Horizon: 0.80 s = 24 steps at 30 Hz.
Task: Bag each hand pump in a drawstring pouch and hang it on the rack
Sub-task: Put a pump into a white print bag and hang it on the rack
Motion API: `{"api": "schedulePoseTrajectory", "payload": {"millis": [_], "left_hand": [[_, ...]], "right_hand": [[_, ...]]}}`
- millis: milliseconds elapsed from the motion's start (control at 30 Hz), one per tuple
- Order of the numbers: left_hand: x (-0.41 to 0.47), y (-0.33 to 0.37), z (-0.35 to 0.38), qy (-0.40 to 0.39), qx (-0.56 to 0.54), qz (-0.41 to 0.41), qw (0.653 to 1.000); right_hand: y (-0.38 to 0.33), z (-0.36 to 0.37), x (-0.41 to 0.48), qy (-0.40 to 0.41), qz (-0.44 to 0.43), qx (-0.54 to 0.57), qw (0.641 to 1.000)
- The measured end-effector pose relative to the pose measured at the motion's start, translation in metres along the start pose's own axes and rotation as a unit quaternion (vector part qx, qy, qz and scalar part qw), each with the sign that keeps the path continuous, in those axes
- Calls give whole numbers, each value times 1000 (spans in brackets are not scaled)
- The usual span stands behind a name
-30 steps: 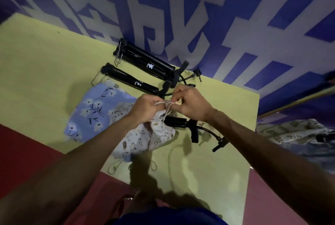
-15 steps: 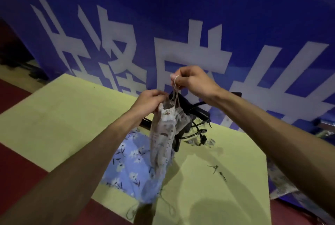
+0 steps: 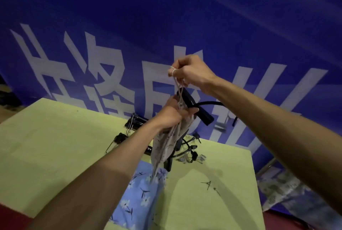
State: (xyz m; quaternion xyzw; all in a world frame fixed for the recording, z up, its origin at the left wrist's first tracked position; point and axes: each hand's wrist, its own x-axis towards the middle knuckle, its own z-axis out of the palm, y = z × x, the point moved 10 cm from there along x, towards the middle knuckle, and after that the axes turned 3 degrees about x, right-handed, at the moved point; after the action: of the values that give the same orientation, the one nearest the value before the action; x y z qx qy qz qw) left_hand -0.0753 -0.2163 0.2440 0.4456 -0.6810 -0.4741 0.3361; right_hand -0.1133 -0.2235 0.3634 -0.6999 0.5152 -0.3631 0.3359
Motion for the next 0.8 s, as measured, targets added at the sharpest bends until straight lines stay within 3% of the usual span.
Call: {"api": "schedulePoseTrajectory", "payload": {"millis": [267,467,800], "left_hand": [[6,-24,37,-76,155,-8,985],[12,-1,49,-107,158,6,982],[22,-17,96,-176,261,36,948]], "right_hand": [[13,-32,-16,-14,-4,-63,998],[24,-62,-29,18,-17,23,999],[67,-71,-59,-4,67,36,997]]}}
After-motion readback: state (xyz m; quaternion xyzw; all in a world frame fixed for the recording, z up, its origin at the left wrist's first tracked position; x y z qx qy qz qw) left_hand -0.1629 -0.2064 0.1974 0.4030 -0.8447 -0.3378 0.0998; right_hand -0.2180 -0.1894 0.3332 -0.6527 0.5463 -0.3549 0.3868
